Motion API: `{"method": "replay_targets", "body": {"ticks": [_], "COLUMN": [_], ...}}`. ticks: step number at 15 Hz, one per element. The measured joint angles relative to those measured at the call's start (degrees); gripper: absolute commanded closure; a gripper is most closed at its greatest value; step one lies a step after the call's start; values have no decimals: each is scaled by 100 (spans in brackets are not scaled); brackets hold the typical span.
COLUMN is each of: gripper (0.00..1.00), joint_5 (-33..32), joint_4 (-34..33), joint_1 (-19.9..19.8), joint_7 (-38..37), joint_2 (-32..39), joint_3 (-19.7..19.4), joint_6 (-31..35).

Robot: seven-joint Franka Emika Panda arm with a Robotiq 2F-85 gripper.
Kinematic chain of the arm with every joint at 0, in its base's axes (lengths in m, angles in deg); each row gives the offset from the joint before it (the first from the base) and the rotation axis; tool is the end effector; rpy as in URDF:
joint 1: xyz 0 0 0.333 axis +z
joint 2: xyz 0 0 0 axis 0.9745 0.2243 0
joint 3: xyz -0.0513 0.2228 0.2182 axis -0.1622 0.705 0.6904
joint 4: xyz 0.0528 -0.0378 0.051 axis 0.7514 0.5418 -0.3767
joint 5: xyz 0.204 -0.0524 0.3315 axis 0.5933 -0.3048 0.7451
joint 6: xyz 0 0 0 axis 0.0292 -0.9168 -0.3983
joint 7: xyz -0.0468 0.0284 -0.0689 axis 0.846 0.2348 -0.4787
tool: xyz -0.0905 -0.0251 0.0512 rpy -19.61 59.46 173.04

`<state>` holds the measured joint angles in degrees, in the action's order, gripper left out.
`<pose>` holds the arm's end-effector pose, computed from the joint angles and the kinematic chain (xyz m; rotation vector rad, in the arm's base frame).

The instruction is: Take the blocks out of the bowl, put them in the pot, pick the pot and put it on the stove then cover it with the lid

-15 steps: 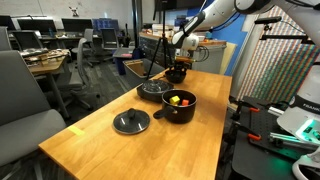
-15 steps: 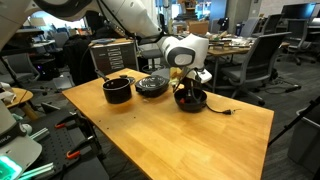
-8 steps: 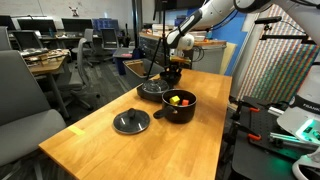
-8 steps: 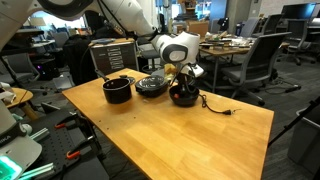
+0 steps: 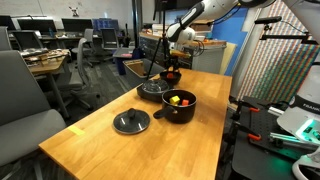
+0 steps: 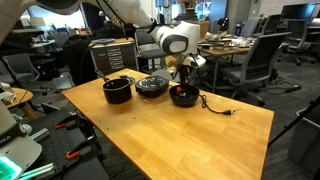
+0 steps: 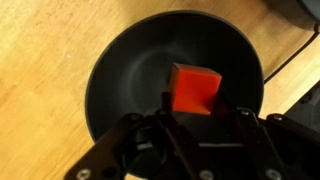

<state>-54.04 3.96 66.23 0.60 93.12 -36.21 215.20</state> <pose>0.7049 -0.1773 0.2073 -2.7931 1.0176 -0.0195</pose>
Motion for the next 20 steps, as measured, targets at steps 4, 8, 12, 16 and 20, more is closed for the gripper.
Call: {"method": "replay_targets", "body": {"ticks": [4, 8, 12, 16, 20], "gripper": [79, 79, 79, 79, 79], "joint_5": [-12, -434, -672, -622, -325], "joint_4": [98, 784, 1721, 2828, 4064], "joint_1": [22, 370, 675, 932, 1317], "joint_7": [153, 660, 1236, 1867, 2132], "joint_2": [-242, -1120, -2200, -3180, -3849], "joint_3": [35, 111, 364, 843, 1322], "joint_6": [20, 192, 270, 340, 597]}}
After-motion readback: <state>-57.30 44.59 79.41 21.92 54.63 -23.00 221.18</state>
